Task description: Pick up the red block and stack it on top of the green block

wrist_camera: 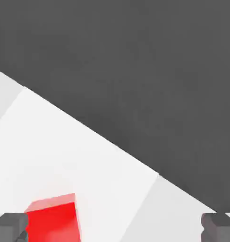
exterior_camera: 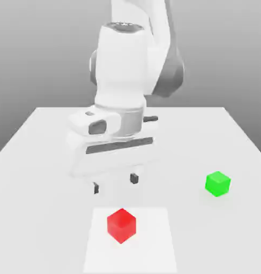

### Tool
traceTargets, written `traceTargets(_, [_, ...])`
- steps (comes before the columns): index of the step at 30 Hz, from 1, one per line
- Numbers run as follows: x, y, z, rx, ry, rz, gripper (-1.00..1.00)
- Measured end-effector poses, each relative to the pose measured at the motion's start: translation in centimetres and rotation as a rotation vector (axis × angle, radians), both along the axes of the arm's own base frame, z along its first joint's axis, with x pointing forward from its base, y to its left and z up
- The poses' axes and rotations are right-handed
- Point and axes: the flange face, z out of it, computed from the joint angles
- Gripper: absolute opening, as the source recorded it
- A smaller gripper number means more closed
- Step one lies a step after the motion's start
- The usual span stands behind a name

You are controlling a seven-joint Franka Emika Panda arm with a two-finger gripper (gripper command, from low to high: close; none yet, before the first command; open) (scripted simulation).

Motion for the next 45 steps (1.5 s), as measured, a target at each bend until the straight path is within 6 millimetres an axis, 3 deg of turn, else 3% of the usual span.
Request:
traceTargets(2, [-1.4,0.1,-3.2,0.022,0.050,0.052,0.00])
traceTargets(8, [-1.9,0.1,-9.4,0.030,0.066,0.067,0.00])
traceTargets(9, [-1.9,0.1,-10.1,0.029,0.067,0.068,-1.00])
traceTargets(16, [-2.0,0.1,-10.1,0.030,0.068,0.068,-1.00])
traceTargets(22, [-1.9,0.1,-4.9,0.030,0.068,0.068,-1.00])
traceTargets(25, [-2.3,4.2,-2.8,0.038,0.062,0.046,-1.00])
traceTargets(29, [-4.0,11.2,-0.8,0.052,0.056,-0.014,-1.00])
traceTargets(36, [-10.3,21.4,0.9,0.061,0.059,-0.135,-1.00])
traceTargets(43, [-19.2,28.2,0.2,0.044,0.063,-0.253,-1.00])
traceTargets(45, [-19.9,28.5,-0.3,0.026,0.056,-0.273,-1.00])
